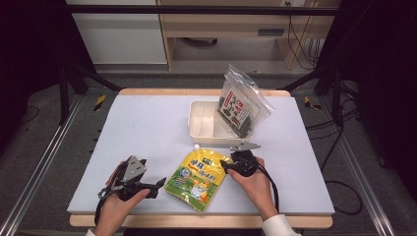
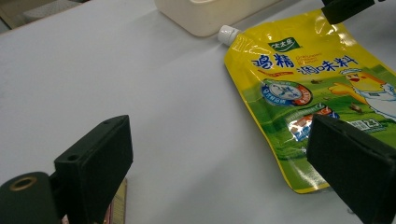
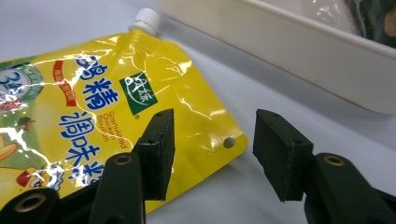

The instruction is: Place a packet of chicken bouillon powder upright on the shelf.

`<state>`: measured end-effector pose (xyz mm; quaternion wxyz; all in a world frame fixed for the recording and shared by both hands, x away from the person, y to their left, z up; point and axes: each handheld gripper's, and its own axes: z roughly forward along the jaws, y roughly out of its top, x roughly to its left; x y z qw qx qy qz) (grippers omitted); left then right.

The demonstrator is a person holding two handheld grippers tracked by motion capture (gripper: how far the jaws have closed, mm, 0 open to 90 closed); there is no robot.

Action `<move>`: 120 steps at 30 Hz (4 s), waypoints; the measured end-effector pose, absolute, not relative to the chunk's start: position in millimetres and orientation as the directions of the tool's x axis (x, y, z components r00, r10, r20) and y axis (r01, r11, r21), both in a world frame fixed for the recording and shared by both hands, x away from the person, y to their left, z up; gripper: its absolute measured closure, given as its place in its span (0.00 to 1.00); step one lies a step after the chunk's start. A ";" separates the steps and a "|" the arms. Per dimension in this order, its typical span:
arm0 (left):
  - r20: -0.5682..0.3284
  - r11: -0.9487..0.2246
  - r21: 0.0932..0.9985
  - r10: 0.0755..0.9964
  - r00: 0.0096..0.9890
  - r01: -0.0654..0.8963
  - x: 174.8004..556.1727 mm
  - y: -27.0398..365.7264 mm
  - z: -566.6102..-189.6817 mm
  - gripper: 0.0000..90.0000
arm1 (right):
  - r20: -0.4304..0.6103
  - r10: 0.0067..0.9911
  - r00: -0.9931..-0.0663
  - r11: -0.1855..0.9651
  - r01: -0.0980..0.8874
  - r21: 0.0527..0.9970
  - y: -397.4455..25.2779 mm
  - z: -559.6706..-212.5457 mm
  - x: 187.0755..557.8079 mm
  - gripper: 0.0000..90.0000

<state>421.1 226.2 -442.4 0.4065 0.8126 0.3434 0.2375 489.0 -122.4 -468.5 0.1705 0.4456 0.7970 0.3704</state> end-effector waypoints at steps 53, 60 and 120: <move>0.118 -0.444 0.822 0.746 0.656 0.357 421.4 223.8 -441.2 0.08 | 0.067 0.851 -0.521 0.307 0.597 0.741 -105.5 -464.3 482.3 0.95; 0.118 -0.441 0.822 0.750 0.650 0.360 421.5 225.9 -440.9 0.08 | 0.071 0.830 -0.553 0.312 0.567 0.762 -104.3 -453.5 478.9 1.00; 0.208 -0.596 0.757 0.607 0.767 0.266 476.7 208.4 -333.9 0.13 | 0.006 0.619 -0.786 0.369 0.297 0.881 -84.3 -311.5 492.7 1.00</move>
